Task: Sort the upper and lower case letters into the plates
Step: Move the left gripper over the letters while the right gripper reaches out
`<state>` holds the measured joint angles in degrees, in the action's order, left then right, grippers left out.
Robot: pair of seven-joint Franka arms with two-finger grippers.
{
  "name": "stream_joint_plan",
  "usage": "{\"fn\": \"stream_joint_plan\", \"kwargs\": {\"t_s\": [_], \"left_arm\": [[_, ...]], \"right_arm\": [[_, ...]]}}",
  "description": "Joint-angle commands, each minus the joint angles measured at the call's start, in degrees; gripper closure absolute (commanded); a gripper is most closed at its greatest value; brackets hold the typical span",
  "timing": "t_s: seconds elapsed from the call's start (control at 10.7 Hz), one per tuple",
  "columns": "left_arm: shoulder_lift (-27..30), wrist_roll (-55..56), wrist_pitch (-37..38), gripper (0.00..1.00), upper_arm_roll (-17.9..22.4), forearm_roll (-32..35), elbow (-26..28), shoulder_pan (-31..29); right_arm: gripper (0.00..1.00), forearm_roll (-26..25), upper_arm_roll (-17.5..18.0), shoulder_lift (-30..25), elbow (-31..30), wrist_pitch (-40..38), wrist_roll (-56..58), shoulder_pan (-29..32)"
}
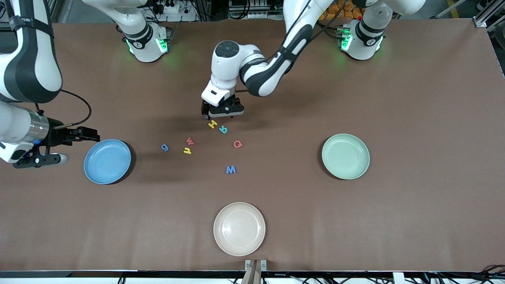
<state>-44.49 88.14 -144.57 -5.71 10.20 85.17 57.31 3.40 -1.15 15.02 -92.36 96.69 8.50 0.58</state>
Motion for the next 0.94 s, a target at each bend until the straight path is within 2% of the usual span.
{"fn": "stream_joint_plan", "kwargs": {"t_s": [0.0, 0.09, 0.28, 0.47, 0.84], "left_arm": [[-2.2, 20.1, 2.0, 0.0, -2.1, 0.2, -1.9, 0.3], [-2.3, 27.7, 7.0, 0.0, -2.3, -2.0, -1.9, 0.3], [-3.1, 37.5, 8.7, 0.0, -2.5, -6.7, -2.1, -0.2], [-2.7, 39.0, 11.1, 0.0, -2.5, -10.5, -3.5, -1.1], [-7.4, 35.5, 10.9, 0.0, -1.9, -10.6, -15.5, -2.9]], "right_arm": [[0.0, 1.5, 0.1, 1.7, 0.1, 0.4, 0.4, -0.7], [0.0, 1.4, 0.1, 1.9, -0.1, 0.3, 0.4, -1.6], [0.0, 1.4, 0.1, 1.9, 0.0, -0.2, 0.4, -1.9], [0.0, 1.5, 0.1, 1.8, 0.7, -0.1, 0.5, -2.0], [0.0, 1.5, 0.2, -0.3, 1.7, -2.4, -2.7, -2.4]]}}
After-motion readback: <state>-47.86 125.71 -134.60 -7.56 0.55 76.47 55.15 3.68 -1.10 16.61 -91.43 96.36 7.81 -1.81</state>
